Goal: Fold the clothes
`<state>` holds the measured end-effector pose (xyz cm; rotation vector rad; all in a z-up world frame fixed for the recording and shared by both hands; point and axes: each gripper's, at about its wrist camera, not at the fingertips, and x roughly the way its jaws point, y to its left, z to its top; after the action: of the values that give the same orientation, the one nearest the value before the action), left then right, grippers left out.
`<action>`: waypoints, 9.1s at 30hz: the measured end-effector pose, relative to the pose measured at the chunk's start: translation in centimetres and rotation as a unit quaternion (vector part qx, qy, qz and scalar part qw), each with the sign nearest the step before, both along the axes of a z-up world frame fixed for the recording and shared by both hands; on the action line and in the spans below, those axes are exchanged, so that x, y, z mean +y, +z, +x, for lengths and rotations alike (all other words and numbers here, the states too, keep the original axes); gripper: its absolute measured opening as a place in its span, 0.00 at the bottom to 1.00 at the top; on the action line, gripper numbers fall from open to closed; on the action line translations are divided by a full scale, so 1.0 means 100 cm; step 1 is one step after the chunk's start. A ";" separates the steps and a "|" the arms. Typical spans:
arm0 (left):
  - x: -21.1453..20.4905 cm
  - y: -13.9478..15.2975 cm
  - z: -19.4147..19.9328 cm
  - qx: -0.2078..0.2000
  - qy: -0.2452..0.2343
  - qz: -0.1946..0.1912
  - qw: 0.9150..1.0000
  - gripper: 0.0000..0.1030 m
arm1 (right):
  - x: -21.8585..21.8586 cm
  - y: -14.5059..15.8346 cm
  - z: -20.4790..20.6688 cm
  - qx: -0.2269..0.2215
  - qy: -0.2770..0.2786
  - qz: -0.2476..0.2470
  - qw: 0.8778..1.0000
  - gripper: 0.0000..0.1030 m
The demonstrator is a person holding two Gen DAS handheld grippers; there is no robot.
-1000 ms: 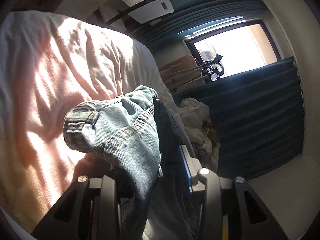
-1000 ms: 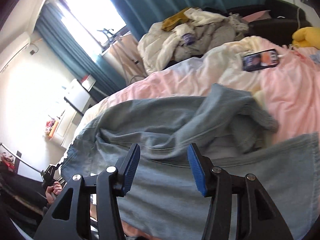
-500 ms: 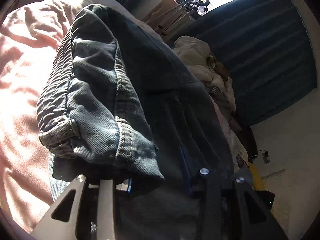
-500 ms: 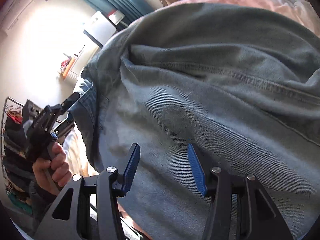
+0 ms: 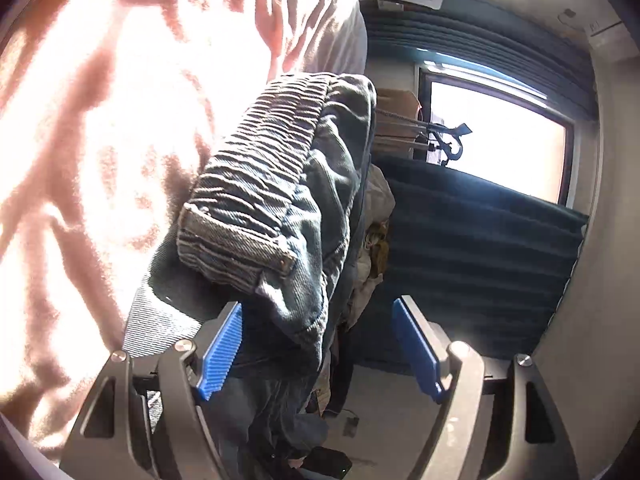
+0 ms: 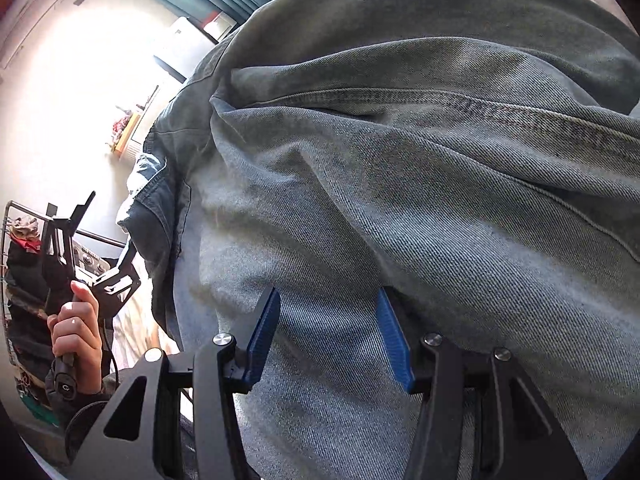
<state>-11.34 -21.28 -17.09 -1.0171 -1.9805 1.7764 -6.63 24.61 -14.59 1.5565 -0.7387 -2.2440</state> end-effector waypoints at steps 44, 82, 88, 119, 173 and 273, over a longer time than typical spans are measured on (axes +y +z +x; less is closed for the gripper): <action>-0.056 0.094 -0.015 0.035 0.086 -0.431 0.897 0.27 | 0.001 0.012 0.038 0.035 0.019 0.072 0.997 0.49; 0.041 0.137 -0.061 0.053 -0.015 -0.554 0.831 0.51 | -0.015 0.063 0.006 0.106 0.040 0.050 0.992 0.50; 0.040 0.102 -0.088 0.035 -0.037 -0.536 0.843 0.51 | -0.046 0.099 -0.095 0.120 0.066 0.058 0.989 0.50; -0.017 0.089 -0.088 0.148 0.052 -0.451 0.879 0.51 | -0.244 0.050 -0.235 0.082 0.321 0.138 0.933 0.36; 0.003 0.077 -0.094 0.096 0.061 -0.493 0.863 0.51 | -0.360 0.124 -0.348 0.246 0.300 0.345 0.855 0.13; 0.109 0.090 -0.035 0.113 -0.112 -0.460 0.874 0.51 | 0.372 0.026 0.126 0.038 -0.513 -0.122 0.849 0.54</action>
<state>-14.86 -10.37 -8.09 -1.1259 -0.7657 2.5795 6.00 61.83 -11.96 1.0081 -2.1161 -2.6420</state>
